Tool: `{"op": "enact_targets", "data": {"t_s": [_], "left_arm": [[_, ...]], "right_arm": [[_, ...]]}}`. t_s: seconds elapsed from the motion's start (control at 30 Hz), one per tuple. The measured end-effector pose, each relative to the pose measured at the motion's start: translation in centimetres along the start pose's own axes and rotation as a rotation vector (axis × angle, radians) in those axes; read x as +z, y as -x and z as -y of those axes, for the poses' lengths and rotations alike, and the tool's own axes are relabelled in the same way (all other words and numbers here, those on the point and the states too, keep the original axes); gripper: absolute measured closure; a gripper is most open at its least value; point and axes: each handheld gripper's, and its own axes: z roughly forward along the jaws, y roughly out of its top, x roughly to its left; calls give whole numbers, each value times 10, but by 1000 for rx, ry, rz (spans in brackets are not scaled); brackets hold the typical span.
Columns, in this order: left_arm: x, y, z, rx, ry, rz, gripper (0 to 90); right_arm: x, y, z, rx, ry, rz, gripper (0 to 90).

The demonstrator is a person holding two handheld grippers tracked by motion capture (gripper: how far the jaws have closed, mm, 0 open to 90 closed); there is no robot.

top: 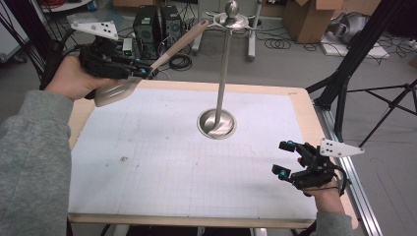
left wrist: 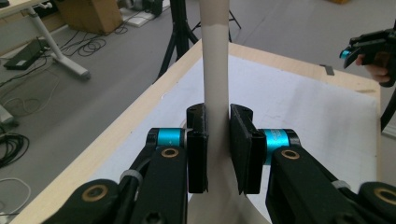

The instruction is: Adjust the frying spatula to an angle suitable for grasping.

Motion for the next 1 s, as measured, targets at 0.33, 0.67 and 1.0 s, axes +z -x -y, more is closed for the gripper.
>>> {"op": "enact_targets", "data": {"t_s": [0.33,0.67,1.0], "left_arm": [[8,-1,2,-4,-5,13,770],[20,1,8,-21,-4,25,770],[31,3,8,-14,-25,22,770]], "right_arm": [[-4,-1,-3,-8,16,3,75],[-2,-2,-3,-11,7,-1,75],[-2,-2,-4,-11,11,0,75]]}}
